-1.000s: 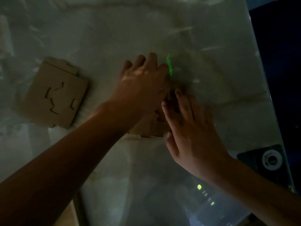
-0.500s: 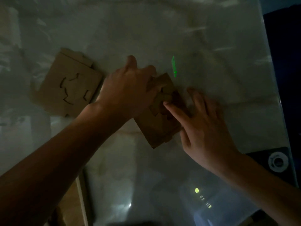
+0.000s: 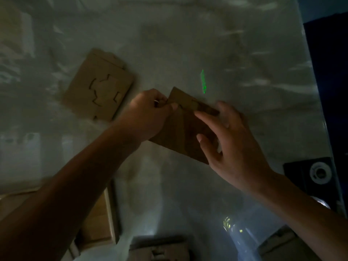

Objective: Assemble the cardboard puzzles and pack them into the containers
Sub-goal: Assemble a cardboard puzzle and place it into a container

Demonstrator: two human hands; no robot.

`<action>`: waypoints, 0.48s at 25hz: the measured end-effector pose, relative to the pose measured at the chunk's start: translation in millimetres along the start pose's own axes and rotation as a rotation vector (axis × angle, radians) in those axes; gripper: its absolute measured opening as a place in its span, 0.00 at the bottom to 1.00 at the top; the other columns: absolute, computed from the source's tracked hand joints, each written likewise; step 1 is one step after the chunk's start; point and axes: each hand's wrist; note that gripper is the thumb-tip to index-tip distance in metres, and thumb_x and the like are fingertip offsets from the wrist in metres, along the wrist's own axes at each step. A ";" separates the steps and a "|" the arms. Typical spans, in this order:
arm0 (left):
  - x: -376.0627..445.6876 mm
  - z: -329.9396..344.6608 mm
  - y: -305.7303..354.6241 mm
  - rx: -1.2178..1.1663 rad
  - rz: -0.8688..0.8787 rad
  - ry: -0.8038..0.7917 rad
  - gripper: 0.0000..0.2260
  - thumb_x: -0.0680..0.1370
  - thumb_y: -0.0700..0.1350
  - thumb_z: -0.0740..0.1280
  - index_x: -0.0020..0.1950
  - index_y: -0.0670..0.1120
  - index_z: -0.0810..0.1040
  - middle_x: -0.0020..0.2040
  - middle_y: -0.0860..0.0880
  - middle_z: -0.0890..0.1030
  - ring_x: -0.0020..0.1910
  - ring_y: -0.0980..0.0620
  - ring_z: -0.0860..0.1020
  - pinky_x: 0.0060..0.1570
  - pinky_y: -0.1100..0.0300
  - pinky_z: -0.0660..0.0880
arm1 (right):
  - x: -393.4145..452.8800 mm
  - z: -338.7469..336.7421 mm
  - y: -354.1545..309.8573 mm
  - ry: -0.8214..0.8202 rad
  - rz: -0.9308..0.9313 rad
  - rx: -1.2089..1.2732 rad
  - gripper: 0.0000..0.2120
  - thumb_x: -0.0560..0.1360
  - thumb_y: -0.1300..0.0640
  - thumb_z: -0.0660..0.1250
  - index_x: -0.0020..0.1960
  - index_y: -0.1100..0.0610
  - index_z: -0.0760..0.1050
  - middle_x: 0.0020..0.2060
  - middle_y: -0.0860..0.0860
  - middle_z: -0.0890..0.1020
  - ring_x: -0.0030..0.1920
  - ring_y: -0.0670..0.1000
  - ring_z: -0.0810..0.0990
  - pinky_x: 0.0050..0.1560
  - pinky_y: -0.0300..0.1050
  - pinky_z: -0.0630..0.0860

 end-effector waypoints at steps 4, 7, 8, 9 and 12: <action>-28.4 -1.7 -11.9 -0.307 -0.065 -0.032 0.07 0.79 0.50 0.69 0.49 0.47 0.79 0.45 0.43 0.84 0.41 0.44 0.84 0.45 0.45 0.83 | -19.3 1.8 -12.7 -0.030 0.060 0.024 0.40 0.69 0.29 0.63 0.77 0.43 0.59 0.79 0.58 0.57 0.75 0.60 0.64 0.67 0.50 0.68; -54.3 -5.5 -22.8 -0.523 -0.074 -0.055 0.05 0.81 0.45 0.67 0.46 0.46 0.77 0.40 0.46 0.81 0.33 0.52 0.81 0.29 0.59 0.78 | -34.8 4.1 -26.7 -0.054 0.130 0.119 0.46 0.66 0.26 0.63 0.78 0.43 0.55 0.78 0.54 0.59 0.73 0.52 0.67 0.63 0.45 0.71; -62.6 -7.5 -27.0 -0.569 -0.080 -0.058 0.05 0.81 0.44 0.66 0.46 0.47 0.76 0.39 0.47 0.81 0.32 0.52 0.80 0.28 0.60 0.77 | -39.4 5.4 -31.0 -0.027 0.127 0.168 0.44 0.68 0.28 0.64 0.78 0.45 0.56 0.76 0.53 0.63 0.70 0.51 0.70 0.62 0.46 0.75; -70.5 -9.9 -31.4 -0.608 -0.090 -0.055 0.05 0.81 0.43 0.66 0.45 0.46 0.76 0.38 0.47 0.80 0.33 0.52 0.80 0.29 0.59 0.77 | -44.1 7.3 -35.1 0.010 0.125 0.225 0.40 0.71 0.32 0.64 0.78 0.47 0.58 0.74 0.52 0.68 0.67 0.50 0.74 0.60 0.49 0.78; -91.2 -18.4 -42.6 -0.714 -0.106 -0.058 0.03 0.80 0.41 0.66 0.47 0.44 0.76 0.40 0.44 0.80 0.36 0.49 0.80 0.36 0.55 0.80 | -53.0 12.3 -46.8 0.154 0.190 0.406 0.28 0.77 0.47 0.67 0.75 0.51 0.66 0.61 0.49 0.79 0.51 0.47 0.82 0.49 0.45 0.81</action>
Point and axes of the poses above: each hand's wrist, its own x-axis towards the middle knuckle, its own z-axis out of the palm, y = z × x
